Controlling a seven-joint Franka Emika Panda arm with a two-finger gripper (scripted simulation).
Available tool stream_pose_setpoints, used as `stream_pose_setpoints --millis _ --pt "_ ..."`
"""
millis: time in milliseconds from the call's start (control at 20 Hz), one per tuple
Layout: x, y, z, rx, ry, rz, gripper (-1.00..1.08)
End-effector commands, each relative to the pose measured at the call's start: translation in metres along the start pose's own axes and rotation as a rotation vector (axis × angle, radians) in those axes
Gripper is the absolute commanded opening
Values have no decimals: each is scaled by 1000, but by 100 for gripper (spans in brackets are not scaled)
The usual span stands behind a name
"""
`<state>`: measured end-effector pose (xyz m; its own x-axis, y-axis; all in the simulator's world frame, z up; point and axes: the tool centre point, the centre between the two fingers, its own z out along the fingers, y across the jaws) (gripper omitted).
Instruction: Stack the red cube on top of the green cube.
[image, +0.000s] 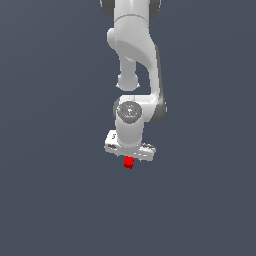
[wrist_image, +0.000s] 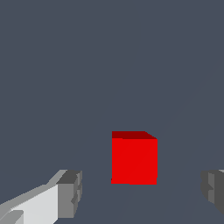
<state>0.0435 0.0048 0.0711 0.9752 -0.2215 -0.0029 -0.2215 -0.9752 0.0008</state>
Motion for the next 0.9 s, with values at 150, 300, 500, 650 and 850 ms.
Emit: stream_pose_setpoints --millis 150,300,500,650,850 --pt "2 0 1 0 1 5 100" --pt "2 0 7 0 2 5 100" --pt "1 0 24 1 2 7 100" --pt "1 0 39 1 3 8 100" --pt "2 0 50 1 3 8 100"
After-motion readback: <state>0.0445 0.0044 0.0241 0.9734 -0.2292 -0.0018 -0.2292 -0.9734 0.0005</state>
